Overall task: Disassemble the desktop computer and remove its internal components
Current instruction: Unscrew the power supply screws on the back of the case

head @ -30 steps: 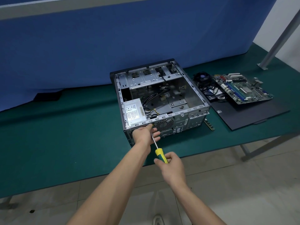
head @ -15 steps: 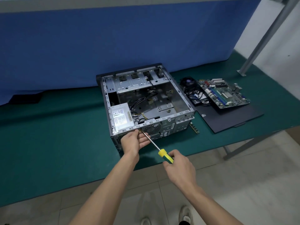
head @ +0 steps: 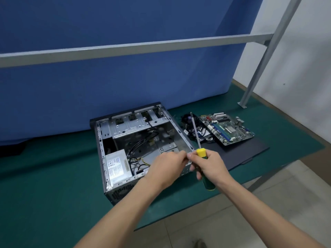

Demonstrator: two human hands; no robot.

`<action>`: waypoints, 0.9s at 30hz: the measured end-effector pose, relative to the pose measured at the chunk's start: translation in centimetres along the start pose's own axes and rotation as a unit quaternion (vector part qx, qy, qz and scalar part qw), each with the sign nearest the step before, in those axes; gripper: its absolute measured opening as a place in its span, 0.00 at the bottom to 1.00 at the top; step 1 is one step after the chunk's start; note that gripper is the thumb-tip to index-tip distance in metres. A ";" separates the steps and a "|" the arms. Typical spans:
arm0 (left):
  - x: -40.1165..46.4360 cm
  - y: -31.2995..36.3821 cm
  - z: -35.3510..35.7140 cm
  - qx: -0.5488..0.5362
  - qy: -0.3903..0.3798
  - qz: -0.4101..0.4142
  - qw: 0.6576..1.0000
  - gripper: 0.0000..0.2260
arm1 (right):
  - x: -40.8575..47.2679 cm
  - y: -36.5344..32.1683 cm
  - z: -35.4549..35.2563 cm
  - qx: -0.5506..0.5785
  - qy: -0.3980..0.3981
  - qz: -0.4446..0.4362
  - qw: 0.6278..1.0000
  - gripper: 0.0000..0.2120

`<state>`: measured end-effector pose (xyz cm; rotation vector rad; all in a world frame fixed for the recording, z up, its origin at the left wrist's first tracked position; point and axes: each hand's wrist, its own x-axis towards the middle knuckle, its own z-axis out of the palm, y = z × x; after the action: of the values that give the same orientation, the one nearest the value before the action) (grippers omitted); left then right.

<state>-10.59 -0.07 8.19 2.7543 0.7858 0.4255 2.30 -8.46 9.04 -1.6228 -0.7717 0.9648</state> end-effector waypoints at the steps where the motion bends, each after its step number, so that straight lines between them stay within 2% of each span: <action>1: 0.9 0.2 0.4 0.011 -0.007 0.007 1.000 0.11 | 0.8 0.1 -0.6 -0.001 -0.007 0.003 1.000 0.06; 7: 7.4 0.6 3.8 0.050 -0.032 0.000 0.998 0.11 | 6.5 1.8 -5.5 -0.005 -0.023 0.051 0.998 0.06; 12: 13.3 1.1 6.8 0.066 -0.101 -0.007 0.993 0.11 | 12.3 3.8 -9.4 0.015 -0.044 0.081 0.996 0.05; 14: 14.8 0.8 8.0 0.031 -0.104 -0.057 0.992 0.10 | 14.7 4.7 -10.0 0.010 -0.050 0.097 0.994 0.05; 16: 16.0 -0.1 9.0 0.022 -0.083 -0.147 0.985 0.08 | 16.8 5.8 -10.1 0.001 -0.039 0.117 0.992 0.05; 20: 18.3 -3.0 11.1 0.047 -0.040 -0.348 0.936 0.08 | 20.7 8.4 -9.5 -0.014 0.002 0.160 0.987 0.07; 23: 19.3 -3.9 12.9 0.058 -0.001 -0.411 0.910 0.10 | 23.5 10.3 -8.4 -0.047 0.001 0.171 0.984 0.08; 27: 19.6 -4.1 14.3 0.033 0.053 -0.453 0.889 0.11 | 27.6 12.3 -5.8 -0.114 0.011 0.174 0.978 0.07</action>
<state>8.24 11.79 -2.29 2.0745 1.9723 0.3348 20.52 9.63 -7.91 -2.0115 -0.6107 1.1315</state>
